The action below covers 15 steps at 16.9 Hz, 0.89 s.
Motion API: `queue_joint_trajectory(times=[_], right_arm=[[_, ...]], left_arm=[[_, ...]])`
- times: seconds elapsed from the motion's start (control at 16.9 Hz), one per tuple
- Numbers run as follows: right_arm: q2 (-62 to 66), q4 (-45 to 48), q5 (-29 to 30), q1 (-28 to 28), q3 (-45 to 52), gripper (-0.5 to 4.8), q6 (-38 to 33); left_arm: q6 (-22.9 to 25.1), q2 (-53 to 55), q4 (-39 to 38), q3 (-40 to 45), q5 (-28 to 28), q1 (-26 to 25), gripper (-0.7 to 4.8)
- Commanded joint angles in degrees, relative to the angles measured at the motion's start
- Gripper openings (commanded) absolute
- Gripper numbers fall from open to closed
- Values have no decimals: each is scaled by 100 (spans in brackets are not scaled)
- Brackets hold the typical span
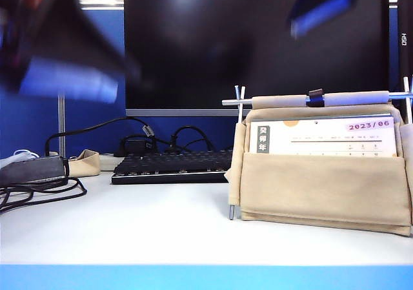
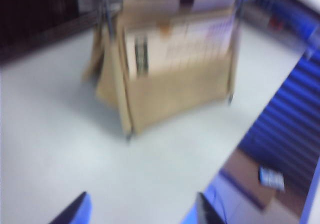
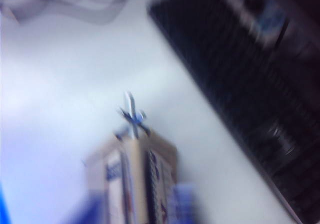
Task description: Turn one page of the calendar.
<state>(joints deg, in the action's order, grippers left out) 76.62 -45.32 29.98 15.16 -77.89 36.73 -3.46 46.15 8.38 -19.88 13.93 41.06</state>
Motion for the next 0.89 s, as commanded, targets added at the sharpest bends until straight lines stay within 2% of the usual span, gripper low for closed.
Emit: queue_joint_trajectory(times=[0.06, 0.12, 0.18, 0.24, 0.3, 0.41, 0.47, 0.53, 0.65, 0.77, 0.89], right_arm=[[-813, 190, 271, -175, 83, 18, -1154], [-1180, 337, 188, -197, 269, -6, -1357], [-1425, 463, 190, -214, 437, -6, -1478], [-1902, 706, 186, -221, 815, -6, -1705], [-2306, 984, 160, -221, 1191, -6, -1956], [-3526, 1934, -404, -219, 2503, -6, -2802], [-3801, 2094, -623, -219, 2809, -6, -2968], [-4496, 2468, -1235, -219, 3589, -6, -3399], [-5657, 2774, -2004, -216, 4819, -6, -3722], [-6522, 2896, -2271, -216, 5587, -6, -3762], [-7617, 3145, -2693, -214, 6336, -6, -4218]], left_arm=[[7, -645, 2, -98, -546, -4, 68], [13, -927, -153, -96, -966, -4, 32], [42, -1108, -293, -96, -1309, -4, 20], [142, -1464, -608, -94, -1867, -4, 20], [155, -1722, -841, -90, -2037, -4, 20], [61, -2249, -1419, -79, -2076, -4, 19], [-63, -2310, -1526, -76, -2079, -4, 19], [-310, -2391, -1672, -50, -2168, -4, 19], [-321, -2389, -1593, 107, -2229, -4, 19], [-341, -2387, -1591, 310, -2332, -4, 19], [-496, -2387, -1493, 562, -2444, -4, 19]])
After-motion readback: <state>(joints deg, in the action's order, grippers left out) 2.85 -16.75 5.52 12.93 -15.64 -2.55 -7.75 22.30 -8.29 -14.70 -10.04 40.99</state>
